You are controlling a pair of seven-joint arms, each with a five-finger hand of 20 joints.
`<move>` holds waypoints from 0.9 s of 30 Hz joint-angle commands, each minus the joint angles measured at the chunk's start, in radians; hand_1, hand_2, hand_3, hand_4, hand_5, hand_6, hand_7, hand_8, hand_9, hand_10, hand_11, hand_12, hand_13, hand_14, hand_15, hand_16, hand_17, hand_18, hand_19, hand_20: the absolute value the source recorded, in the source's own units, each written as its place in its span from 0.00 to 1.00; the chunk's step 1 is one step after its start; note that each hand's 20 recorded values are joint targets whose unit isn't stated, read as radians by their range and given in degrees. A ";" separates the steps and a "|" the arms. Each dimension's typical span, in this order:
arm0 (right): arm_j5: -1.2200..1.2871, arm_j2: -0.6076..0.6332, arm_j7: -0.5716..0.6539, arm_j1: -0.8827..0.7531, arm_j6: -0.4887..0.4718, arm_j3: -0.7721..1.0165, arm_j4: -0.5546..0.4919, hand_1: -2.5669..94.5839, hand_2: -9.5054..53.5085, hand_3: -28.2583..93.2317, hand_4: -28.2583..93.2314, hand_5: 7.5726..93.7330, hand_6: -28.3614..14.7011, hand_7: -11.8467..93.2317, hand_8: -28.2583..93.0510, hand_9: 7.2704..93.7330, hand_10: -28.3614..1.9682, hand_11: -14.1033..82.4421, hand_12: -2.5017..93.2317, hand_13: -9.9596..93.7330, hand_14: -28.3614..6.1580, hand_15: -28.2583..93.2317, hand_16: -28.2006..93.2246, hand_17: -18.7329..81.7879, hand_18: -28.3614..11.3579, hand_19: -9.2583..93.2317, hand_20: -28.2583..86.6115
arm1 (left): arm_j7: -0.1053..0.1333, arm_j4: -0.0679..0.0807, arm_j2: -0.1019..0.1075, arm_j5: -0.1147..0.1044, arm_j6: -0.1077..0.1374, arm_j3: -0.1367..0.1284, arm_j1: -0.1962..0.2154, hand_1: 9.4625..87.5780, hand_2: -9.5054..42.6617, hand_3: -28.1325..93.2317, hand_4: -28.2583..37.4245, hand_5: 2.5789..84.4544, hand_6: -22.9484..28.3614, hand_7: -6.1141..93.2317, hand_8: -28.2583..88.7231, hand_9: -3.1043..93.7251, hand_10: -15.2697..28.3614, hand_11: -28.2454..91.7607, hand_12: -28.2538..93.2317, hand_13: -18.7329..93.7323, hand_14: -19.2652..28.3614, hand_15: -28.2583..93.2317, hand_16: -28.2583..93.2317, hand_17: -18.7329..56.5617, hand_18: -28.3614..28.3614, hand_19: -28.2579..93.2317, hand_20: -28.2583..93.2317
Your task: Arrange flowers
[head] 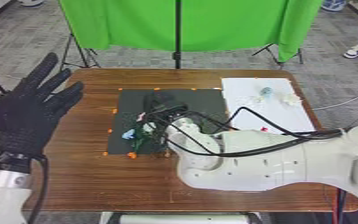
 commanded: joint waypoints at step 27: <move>0.139 0.500 0.108 -0.071 -0.215 0.208 0.135 0.43 0.00 0.85 0.00 0.51 0.68 0.23 0.14 0.85 0.57 0.42 0.20 0.88 0.64 0.72 0.38 0.65 0.24 1.00 0.50 | -0.005 -0.002 -0.041 0.000 0.035 0.030 0.020 0.13 0.30 0.85 0.00 0.26 0.50 0.22 0.15 0.23 0.67 0.36 0.34 0.30 0.89 0.47 0.23 0.06 1.00 0.62 0.33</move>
